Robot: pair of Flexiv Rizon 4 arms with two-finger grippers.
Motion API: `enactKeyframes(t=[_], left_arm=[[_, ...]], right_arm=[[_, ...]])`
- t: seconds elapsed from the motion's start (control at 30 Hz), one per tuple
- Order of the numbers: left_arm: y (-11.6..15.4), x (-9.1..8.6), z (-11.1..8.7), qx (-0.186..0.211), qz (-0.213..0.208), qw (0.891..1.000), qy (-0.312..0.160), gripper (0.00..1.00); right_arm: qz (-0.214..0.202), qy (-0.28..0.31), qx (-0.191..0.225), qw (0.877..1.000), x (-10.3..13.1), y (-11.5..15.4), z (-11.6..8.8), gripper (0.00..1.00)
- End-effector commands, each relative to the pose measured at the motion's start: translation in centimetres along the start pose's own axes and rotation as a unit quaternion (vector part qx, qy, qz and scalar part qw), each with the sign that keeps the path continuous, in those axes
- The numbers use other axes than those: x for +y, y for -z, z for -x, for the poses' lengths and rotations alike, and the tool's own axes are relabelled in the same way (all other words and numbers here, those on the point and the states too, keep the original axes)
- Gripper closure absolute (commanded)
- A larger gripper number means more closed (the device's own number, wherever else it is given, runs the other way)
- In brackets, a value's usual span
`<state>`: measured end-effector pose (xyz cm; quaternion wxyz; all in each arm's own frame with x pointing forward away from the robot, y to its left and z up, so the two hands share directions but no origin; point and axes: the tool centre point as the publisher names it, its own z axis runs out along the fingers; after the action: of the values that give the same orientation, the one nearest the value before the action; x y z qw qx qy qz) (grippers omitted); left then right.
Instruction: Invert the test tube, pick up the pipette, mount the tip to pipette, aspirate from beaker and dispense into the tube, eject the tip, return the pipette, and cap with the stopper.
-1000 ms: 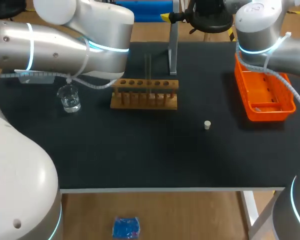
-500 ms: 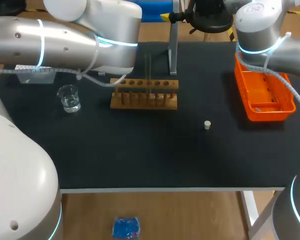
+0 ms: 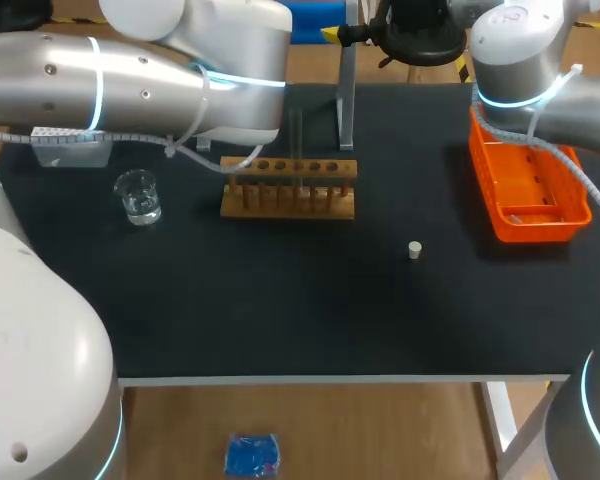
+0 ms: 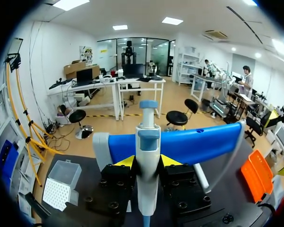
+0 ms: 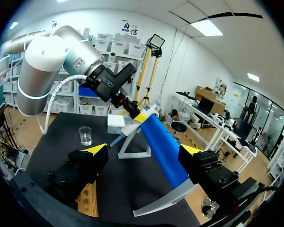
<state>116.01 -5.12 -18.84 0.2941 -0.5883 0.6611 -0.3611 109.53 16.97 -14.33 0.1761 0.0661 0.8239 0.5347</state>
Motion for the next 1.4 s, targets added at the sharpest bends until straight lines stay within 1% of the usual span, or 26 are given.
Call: enactKeyframes(t=[0.03, 0.53, 0.97, 1.0, 1.07, 1.17, 1.2, 1.23, 1.27, 1.3, 1.33, 1.4], left_arm=[[-0.5, -0.1, -0.2, -0.003, 0.005, 1.000, 0.001, 1.00], [-0.6, 0.4, -0.1, -0.007, 0.012, 1.000, 0.005, 1.00], [-1.1, 0.9, -0.5, 0.005, 0.021, 1.000, 0.005, 1.00], [-1.2, 1.0, -0.5, 0.005, 0.021, 1.000, 0.005, 0.92], [-1.2, 1.1, -0.6, 0.006, 0.023, 1.000, 0.006, 0.60], [-1.2, 1.2, -0.5, 0.006, 0.025, 1.000, 0.007, 0.47], [-1.3, 1.2, -0.5, 0.006, 0.026, 1.000, 0.007, 0.28], [-1.3, 1.3, -0.5, 0.006, 0.027, 1.000, 0.008, 0.19], [-1.3, 1.3, -0.5, 0.006, 0.027, 1.000, 0.008, 0.14], [-1.3, 1.3, -0.5, 0.007, 0.027, 1.000, 0.008, 0.13], [-1.3, 1.3, -0.6, 0.007, 0.027, 1.000, 0.009, 0.14], [-1.4, 1.4, -0.6, 0.008, 0.027, 1.000, 0.008, 0.20]], right_arm=[[-0.001, 0.000, 0.001, 1.000, 0.0, 0.1, 0.0, 0.00], [-0.001, 0.000, 0.001, 1.000, 0.0, 0.1, 0.0, 0.00], [-0.001, 0.000, 0.001, 1.000, 0.0, 0.1, 0.0, 0.00], [-0.001, 0.000, 0.001, 1.000, 0.0, 0.1, 0.0, 0.00], [-0.001, 0.000, 0.001, 1.000, 0.0, 0.1, 0.0, 0.00], [-0.001, 0.000, 0.001, 1.000, 0.0, 0.1, 0.0, 0.00], [-0.001, 0.000, 0.001, 1.000, 0.0, 0.1, 0.0, 0.00], [-0.001, 0.000, 0.001, 1.000, 0.0, 0.1, 0.0, 0.00], [-0.001, 0.000, 0.001, 1.000, 0.0, 0.1, 0.0, 0.00], [-0.001, 0.000, 0.001, 1.000, 0.0, 0.1, 0.0, 0.00], [-0.001, 0.000, 0.001, 1.000, 0.0, 0.1, 0.0, 0.00], [-0.001, 0.000, 0.001, 1.000, 0.0, 0.1, 0.0, 0.00]])
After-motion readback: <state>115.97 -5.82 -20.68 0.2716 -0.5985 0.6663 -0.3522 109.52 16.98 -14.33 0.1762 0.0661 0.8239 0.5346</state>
